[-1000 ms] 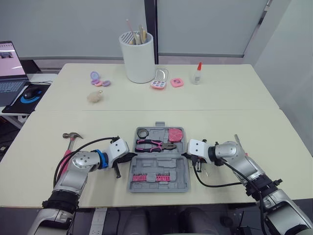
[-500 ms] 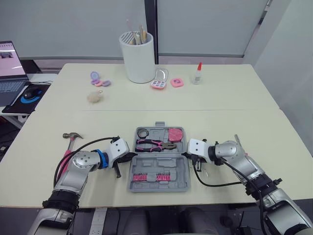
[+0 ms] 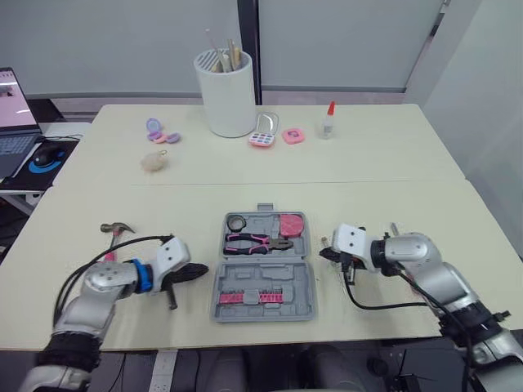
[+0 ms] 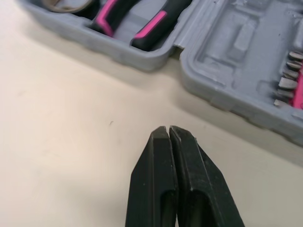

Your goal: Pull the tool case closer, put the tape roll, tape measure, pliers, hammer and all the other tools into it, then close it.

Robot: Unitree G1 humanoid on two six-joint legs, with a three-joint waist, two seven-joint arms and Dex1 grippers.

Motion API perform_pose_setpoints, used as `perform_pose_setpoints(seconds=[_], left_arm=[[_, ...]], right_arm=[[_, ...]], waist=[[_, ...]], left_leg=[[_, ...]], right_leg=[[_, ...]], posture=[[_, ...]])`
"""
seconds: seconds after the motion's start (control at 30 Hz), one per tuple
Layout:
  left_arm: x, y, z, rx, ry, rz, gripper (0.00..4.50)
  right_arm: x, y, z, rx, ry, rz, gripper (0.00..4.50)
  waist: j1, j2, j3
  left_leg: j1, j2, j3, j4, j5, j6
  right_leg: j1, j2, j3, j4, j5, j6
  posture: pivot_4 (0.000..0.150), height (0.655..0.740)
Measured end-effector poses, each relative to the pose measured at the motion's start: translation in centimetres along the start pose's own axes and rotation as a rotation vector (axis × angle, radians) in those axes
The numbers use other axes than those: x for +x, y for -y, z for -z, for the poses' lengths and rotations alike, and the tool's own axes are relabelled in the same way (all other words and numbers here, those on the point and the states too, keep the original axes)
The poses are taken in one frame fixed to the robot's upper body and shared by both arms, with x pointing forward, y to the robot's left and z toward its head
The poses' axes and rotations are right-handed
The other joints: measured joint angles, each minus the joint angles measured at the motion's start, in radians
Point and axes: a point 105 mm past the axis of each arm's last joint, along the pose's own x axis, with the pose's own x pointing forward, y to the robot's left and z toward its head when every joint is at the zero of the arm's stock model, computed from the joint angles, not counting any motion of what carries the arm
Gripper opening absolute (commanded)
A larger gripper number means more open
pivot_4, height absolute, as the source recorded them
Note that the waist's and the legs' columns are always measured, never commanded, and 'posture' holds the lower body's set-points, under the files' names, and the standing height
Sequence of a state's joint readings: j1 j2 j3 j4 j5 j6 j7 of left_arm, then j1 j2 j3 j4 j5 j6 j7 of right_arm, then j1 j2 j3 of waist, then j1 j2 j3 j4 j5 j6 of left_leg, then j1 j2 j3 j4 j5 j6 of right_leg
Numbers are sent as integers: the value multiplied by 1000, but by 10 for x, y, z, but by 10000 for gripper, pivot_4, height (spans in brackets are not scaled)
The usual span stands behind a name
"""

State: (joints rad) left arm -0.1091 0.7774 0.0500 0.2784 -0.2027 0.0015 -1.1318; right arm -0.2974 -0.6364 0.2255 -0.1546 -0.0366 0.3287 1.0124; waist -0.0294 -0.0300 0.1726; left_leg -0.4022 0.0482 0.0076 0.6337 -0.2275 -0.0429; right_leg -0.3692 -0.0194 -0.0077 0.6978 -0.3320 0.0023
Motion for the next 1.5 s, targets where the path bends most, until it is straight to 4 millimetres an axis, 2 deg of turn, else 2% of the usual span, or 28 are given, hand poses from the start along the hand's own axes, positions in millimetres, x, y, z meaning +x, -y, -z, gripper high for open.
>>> perform_pose_setpoints(seconds=[0.07,0.13,0.2,0.27,0.4,0.5,0.57,0.63,0.8,1.0,1.17,1.27,1.43,1.5], left_arm=[[-21,-10,-9,-31,45,-72,4367],[-48,-18,-8,-98,47,-147,9355],[-73,-22,4,-191,16,-218,15902],[-88,-21,14,-265,9,-271,22577],[-126,-14,45,-396,-58,-361,35155],[-164,-13,57,-445,-126,-418,44899],[-183,-15,60,-454,-149,-451,45000],[-191,-17,59,-447,-168,-452,45000],[-220,-21,67,-461,-245,-511,45000],[-220,-18,69,-463,-253,-511,45000],[-202,-13,58,-413,-202,-459,45000],[-176,-9,35,-330,-131,-373,45000],[-120,8,-15,-155,35,-162,45000],[-105,12,-34,-90,90,-102,45000]], right_arm=[[-18,4,-3,18,19,62,0],[-38,4,6,81,14,133,4214],[-55,5,23,168,-21,202,8367],[-68,3,35,236,-43,255,13233],[-103,-2,50,305,-102,329,22990],[-135,-7,58,311,-178,326,31073],[-151,-7,58,304,-202,316,36892],[-161,-7,57,285,-225,281,43971],[-202,4,62,282,-332,226,44567],[-200,2,65,258,-333,187,44567],[-191,-5,66,255,-301,187,44567],[-175,-12,59,260,-228,211,44567],[-139,-30,45,274,-112,220,44567],[-125,-36,40,287,-70,230,44567]], waist=[[1,0,0],[1,-1,0],[1,-1,0],[1,-1,0],[-2,-1,0],[0,-1,0],[1,-1,0],[1,-1,0],[-1,-3,-1],[0,-4,-1],[1,-4,-1],[2,-4,-1],[3,-5,-1],[3,-4,-1]], left_leg=[[0,-1,0,0,0,0],[0,-1,1,0,0,0],[0,-2,1,-1,0,0],[1,-1,1,-1,0,0],[2,-1,2,-2,0,0],[2,-1,2,-3,0,0],[3,-1,2,-3,0,0],[3,-1,3,-3,0,0],[3,0,4,-4,0,0],[2,0,4,-5,0,0],[2,-1,4,-4,0,0],[2,-1,3,-4,0,0],[2,-1,3,-4,0,-1],[2,-1,3,-4,0,-1]], right_leg=[[1,-1,0,0,0,0],[1,-2,0,-1,0,0],[1,-2,1,-2,0,0],[1,-3,1,-1,0,0],[1,-2,1,-1,0,0],[1,-2,0,-2,-1,0],[1,-2,0,-2,-1,0],[1,-2,1,-2,-1,0],[0,-2,1,-3,-1,-1],[0,-2,1,-4,-1,-1],[1,-3,1,-4,-1,-1],[1,-3,1,-3,-1,-1],[1,-2,2,-3,-1,-1],[1,-2,2,-3,-1,-1]], posture=[[1500,7376],[1500,7376],[1500,7376],[1500,7376],[1500,7376],[1500,7376],[1500,7376],[1500,7376],[1500,7376],[1500,7376],[1500,7376],[1500,7376],[1500,7376],[1500,7376]])
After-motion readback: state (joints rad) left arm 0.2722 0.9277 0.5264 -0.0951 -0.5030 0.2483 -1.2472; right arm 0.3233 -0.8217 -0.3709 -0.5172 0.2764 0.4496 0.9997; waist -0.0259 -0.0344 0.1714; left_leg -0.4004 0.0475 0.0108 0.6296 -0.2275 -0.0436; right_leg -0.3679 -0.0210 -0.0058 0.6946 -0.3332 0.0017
